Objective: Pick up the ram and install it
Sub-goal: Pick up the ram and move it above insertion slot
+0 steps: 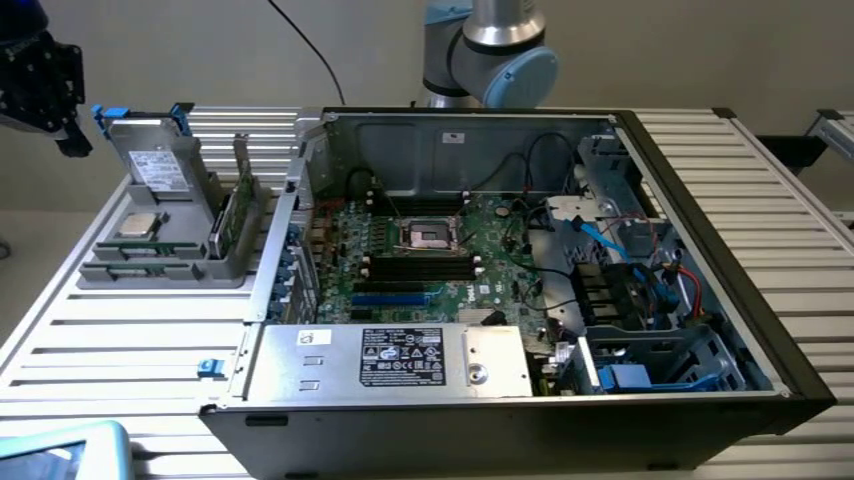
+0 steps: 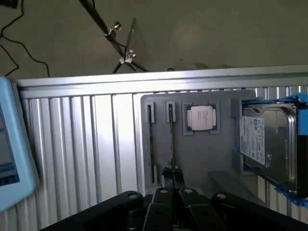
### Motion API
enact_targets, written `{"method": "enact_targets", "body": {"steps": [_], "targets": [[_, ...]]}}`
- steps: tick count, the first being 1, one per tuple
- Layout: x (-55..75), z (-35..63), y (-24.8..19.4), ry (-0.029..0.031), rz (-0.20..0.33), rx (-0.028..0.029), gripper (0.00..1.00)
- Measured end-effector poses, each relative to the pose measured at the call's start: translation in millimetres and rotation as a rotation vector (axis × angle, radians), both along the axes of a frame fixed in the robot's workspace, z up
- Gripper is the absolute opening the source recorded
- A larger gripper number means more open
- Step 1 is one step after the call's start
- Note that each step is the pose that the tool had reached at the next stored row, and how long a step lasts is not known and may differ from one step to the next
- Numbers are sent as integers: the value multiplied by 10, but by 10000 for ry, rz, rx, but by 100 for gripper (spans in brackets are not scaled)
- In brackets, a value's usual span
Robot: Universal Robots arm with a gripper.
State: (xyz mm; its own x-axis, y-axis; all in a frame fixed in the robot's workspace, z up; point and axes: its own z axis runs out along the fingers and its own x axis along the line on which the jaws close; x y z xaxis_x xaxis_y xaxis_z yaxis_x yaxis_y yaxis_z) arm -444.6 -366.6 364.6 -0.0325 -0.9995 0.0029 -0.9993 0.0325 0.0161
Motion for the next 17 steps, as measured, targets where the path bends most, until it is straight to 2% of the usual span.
{"method": "enact_targets", "body": {"steps": [8, 9, 10, 13, 15, 16, 17], "targets": [[0, 0, 0, -1, 183, -8, 13], [0, 0, 0, -1, 190, -8, 18], [0, 0, 0, -1, 197, -8, 18], [0, 0, 0, -1, 217, -8, 36], [0, -1, 0, -1, 230, -8, 36], [0, -11, 0, -3, 237, -7, 43], [0, -28, 0, -1, 240, -8, 43]]}}
